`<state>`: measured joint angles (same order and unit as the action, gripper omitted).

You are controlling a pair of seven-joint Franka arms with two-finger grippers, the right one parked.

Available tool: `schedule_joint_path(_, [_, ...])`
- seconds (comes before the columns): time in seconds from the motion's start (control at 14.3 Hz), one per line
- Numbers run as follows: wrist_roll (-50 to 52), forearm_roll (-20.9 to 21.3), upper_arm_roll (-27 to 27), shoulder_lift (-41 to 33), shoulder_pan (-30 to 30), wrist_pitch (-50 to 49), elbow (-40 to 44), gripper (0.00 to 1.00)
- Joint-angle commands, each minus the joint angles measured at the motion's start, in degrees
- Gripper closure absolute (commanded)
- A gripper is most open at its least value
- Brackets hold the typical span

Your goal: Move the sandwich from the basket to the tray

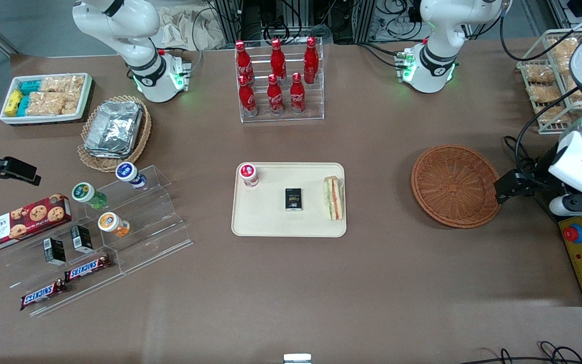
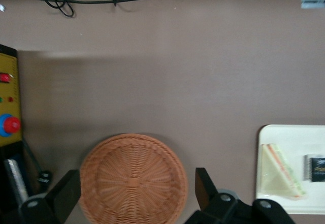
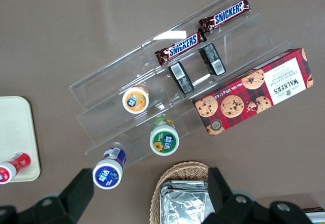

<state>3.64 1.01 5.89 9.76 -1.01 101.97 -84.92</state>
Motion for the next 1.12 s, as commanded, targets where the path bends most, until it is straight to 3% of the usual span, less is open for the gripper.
schedule_joint_path(0.0, [-2.85, 1.18, 0.44, 0.35, -1.8, -2.21, 0.72, 0.0])
schedule_joint_path(1.05, [-3.28, 1.18, -0.26, 0.35, -1.9, -8.46, 0.37, 0.0])
